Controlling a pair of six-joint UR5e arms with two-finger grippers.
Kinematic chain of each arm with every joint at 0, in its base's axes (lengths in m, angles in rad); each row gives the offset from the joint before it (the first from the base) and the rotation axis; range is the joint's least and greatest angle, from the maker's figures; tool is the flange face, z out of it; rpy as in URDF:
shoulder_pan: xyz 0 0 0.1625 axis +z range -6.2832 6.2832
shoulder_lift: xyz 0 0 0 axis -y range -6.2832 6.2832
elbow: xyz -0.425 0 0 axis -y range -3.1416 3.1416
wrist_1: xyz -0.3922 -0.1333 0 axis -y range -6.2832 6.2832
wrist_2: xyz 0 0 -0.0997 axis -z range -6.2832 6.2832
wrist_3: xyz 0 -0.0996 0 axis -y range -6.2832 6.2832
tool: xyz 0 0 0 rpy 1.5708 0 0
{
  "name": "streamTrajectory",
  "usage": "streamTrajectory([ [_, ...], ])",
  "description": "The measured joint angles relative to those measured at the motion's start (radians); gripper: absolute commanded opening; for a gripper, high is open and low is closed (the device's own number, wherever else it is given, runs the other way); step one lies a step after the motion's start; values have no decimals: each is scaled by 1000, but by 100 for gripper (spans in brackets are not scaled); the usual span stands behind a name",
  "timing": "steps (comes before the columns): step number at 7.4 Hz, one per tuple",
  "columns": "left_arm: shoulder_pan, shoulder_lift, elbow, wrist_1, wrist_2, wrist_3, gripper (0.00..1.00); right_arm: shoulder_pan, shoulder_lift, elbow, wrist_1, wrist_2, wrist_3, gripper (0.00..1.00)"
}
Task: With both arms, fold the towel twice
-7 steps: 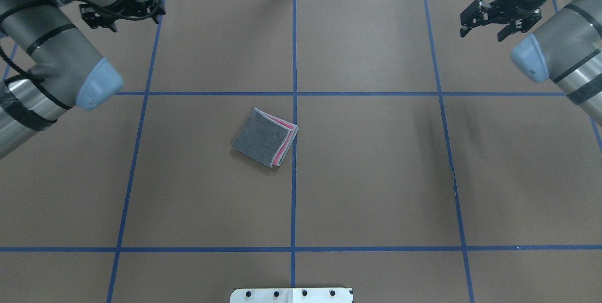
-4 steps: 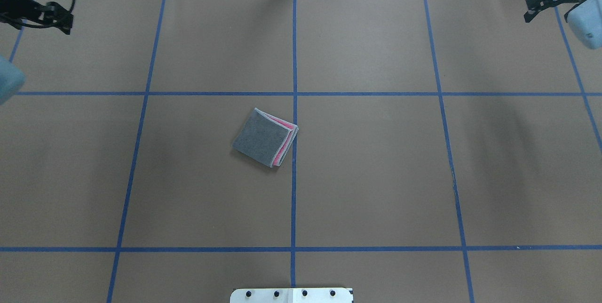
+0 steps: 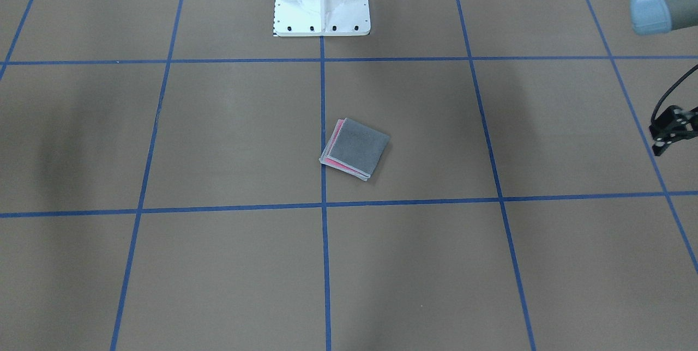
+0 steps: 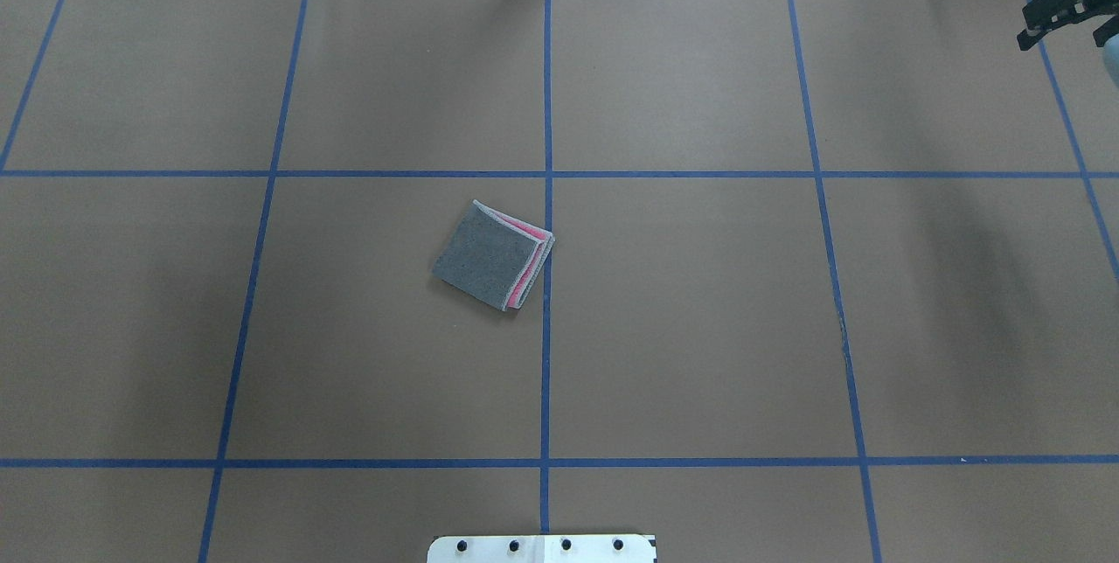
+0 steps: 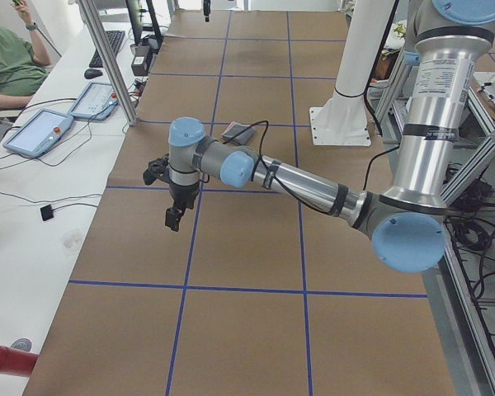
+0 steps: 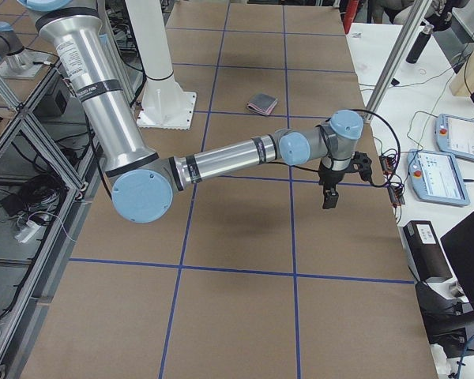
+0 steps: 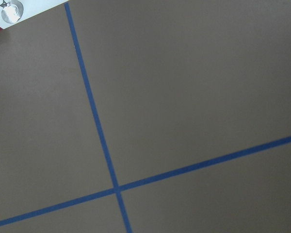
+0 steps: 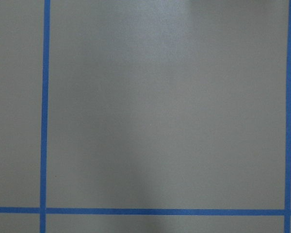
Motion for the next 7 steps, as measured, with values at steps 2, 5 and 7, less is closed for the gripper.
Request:
streamTrajectory([
  [2,-37,89,48,-57,-8,53,100,13,-77,40,25,1,-5,99],
  [5,-95,146,74,-63,-108,60,100,141,-133,98,-101,82,-143,99],
  [7,-140,155,77,-55,-148,61,100,228,-139,153,-297,93,-344,99],
])
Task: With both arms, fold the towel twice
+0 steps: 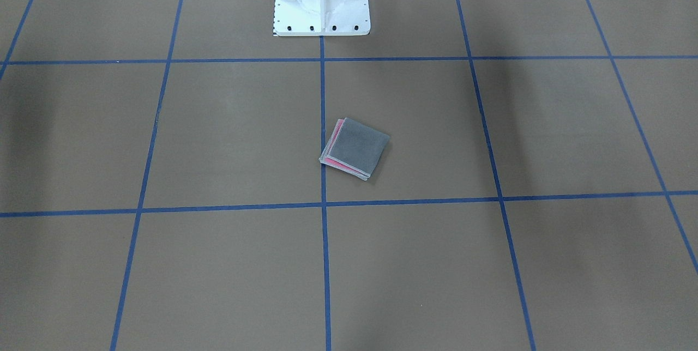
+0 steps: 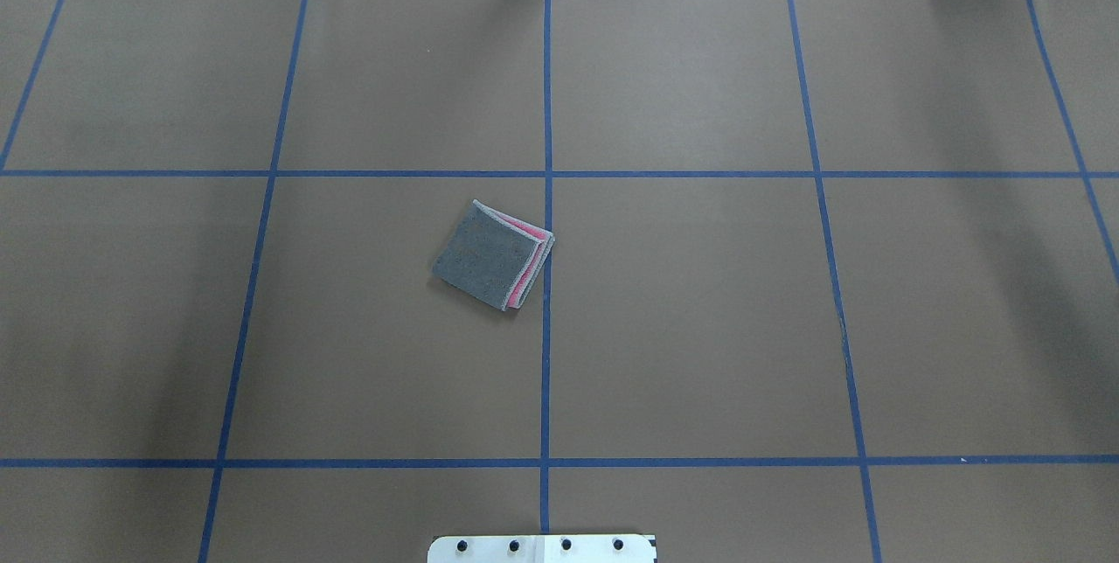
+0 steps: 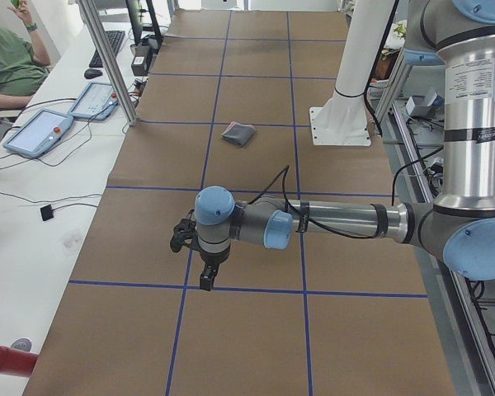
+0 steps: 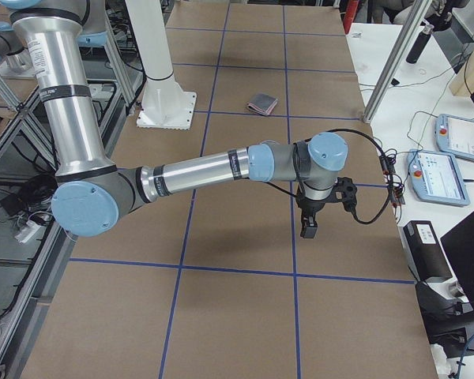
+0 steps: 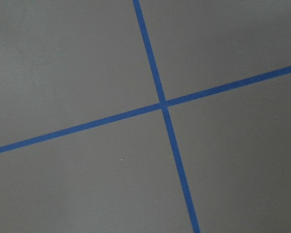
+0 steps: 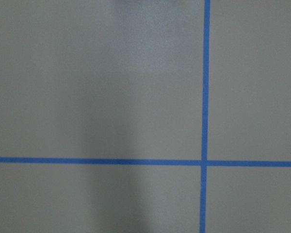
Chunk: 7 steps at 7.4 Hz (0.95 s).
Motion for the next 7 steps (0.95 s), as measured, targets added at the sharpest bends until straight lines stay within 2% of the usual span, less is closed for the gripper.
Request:
streamTrajectory([
  [1,-19,-2,-1,20,-4,0,100,21,-19,23,-45,0,-43,99],
  [3,-31,-16,-4,74,-6,-3,100,32,-98,47,-45,-1,-65,99],
  [5,-32,-22,-5,88,-5,-8,100,31,-201,37,95,-2,-53,99],
  [7,-33,-21,-5,90,-4,-10,100,31,-226,36,163,-3,11,99],
])
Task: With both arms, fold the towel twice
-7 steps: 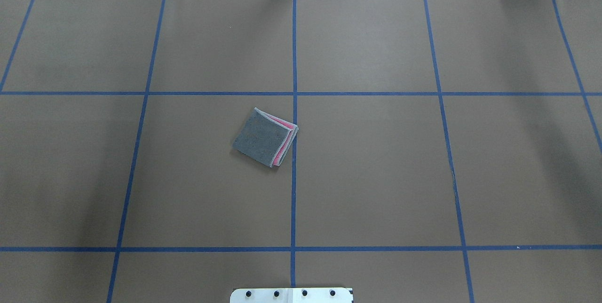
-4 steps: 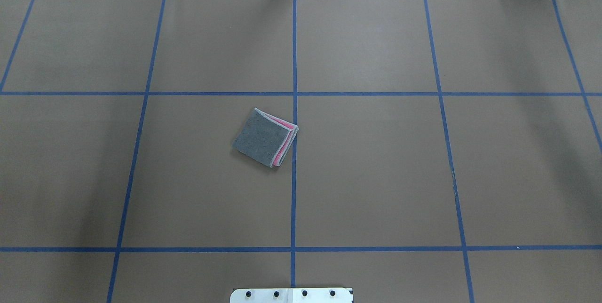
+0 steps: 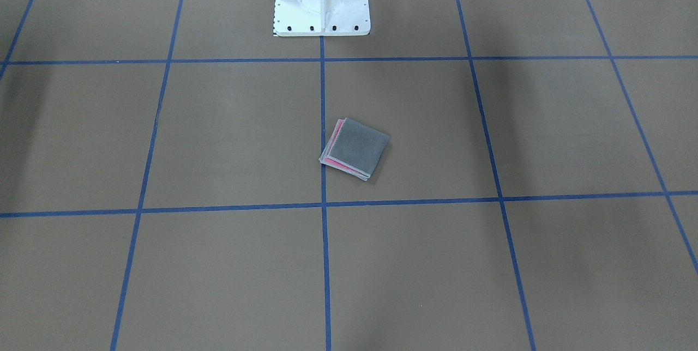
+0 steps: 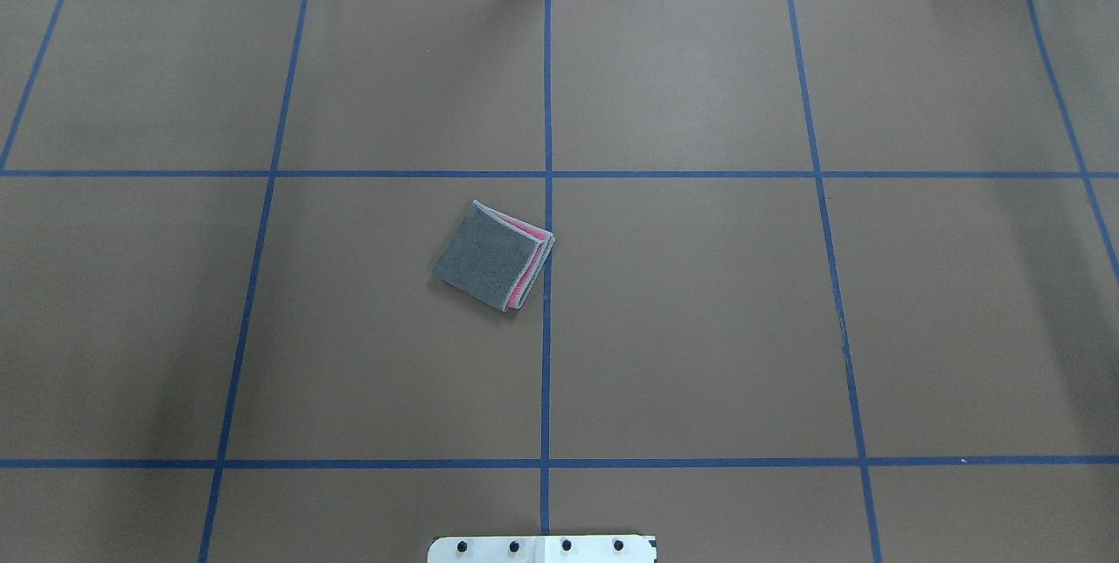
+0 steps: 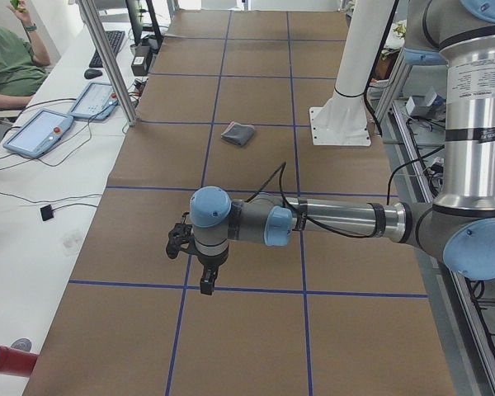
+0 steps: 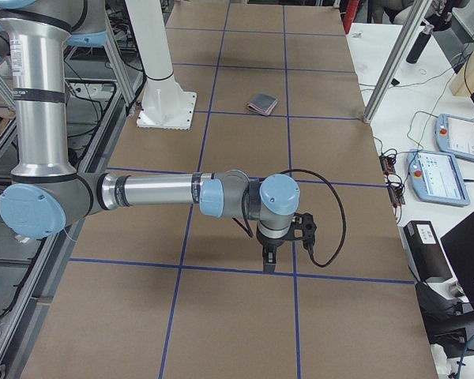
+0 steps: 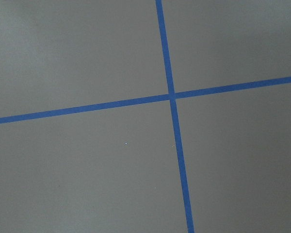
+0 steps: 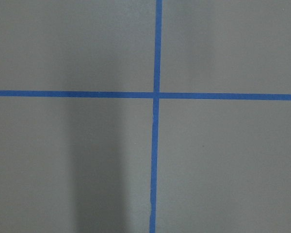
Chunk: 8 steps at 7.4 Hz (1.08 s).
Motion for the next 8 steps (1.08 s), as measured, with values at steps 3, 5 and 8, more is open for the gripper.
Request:
streamTrajectory([
  [3,0,0,1,1,-1,-1,100,-10,2,2,12,3,33,100],
  [5,0,0,3,2,-4,-2,100,-13,7,3,13,4,36,99],
  [8,-1,1,11,3,-4,-2,100,-14,13,5,13,6,37,99],
])
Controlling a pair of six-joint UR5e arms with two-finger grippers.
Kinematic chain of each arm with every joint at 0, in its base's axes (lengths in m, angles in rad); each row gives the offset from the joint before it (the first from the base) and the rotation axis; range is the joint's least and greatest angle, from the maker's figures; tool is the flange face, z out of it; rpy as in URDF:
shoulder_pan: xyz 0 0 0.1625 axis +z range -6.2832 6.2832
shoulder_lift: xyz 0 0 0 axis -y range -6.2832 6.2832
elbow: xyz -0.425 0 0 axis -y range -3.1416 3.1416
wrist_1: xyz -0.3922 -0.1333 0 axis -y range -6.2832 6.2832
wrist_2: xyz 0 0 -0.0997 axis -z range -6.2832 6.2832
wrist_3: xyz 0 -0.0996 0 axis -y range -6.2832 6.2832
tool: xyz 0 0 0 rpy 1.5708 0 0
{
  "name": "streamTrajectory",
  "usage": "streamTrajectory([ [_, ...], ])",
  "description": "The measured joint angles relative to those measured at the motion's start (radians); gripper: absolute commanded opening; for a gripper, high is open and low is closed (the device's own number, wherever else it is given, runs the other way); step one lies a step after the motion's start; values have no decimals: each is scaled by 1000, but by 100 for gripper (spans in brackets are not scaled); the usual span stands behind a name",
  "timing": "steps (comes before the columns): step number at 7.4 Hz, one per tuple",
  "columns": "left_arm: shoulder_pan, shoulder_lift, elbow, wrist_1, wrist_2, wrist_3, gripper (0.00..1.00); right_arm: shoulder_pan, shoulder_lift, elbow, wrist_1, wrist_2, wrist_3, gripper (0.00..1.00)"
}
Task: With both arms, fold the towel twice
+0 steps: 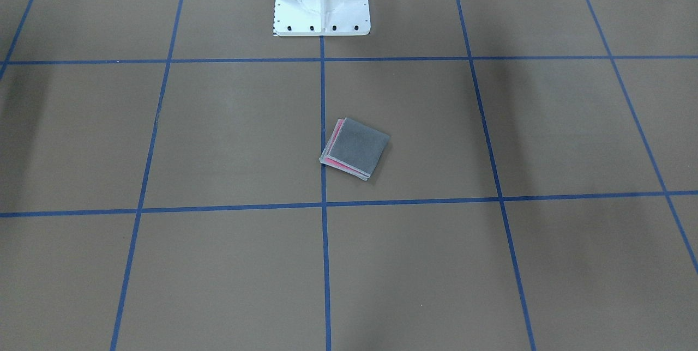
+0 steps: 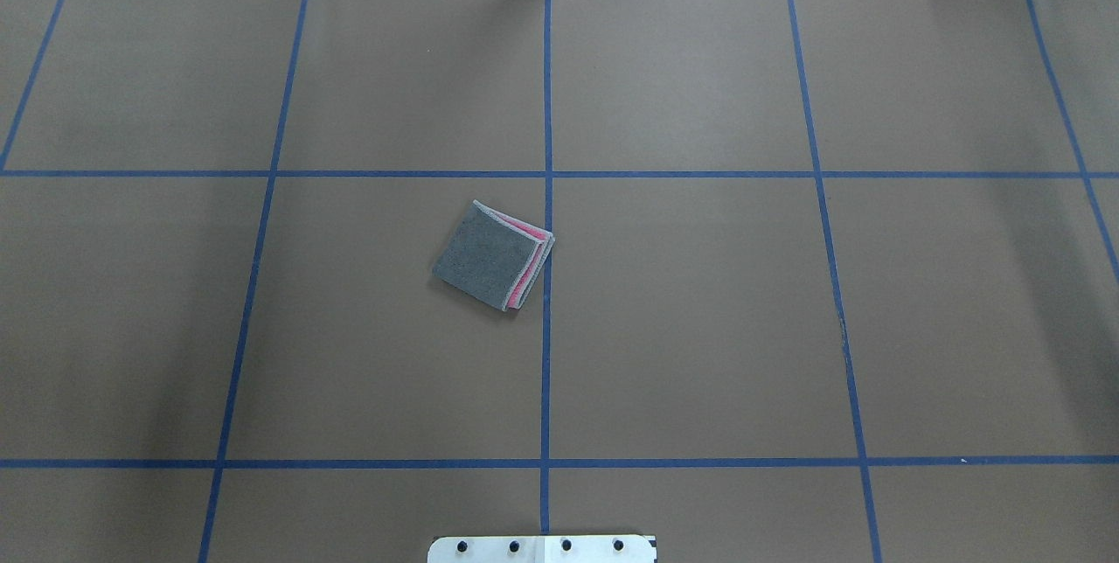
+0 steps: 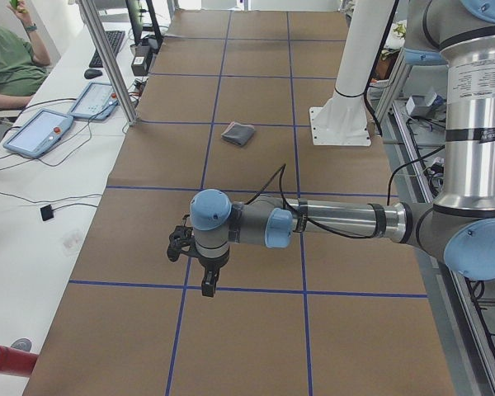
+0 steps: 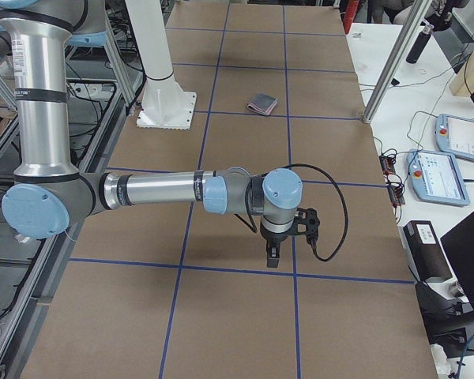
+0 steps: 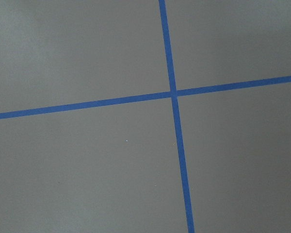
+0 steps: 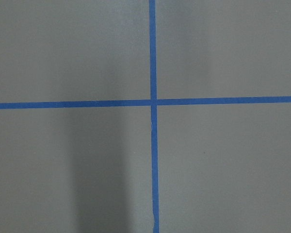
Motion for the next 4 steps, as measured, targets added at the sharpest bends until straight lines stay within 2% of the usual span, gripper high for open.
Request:
streamTrajectory([
  [4,1,-1,2,0,0,-1,100,0,0,8,0,1,-1,99],
])
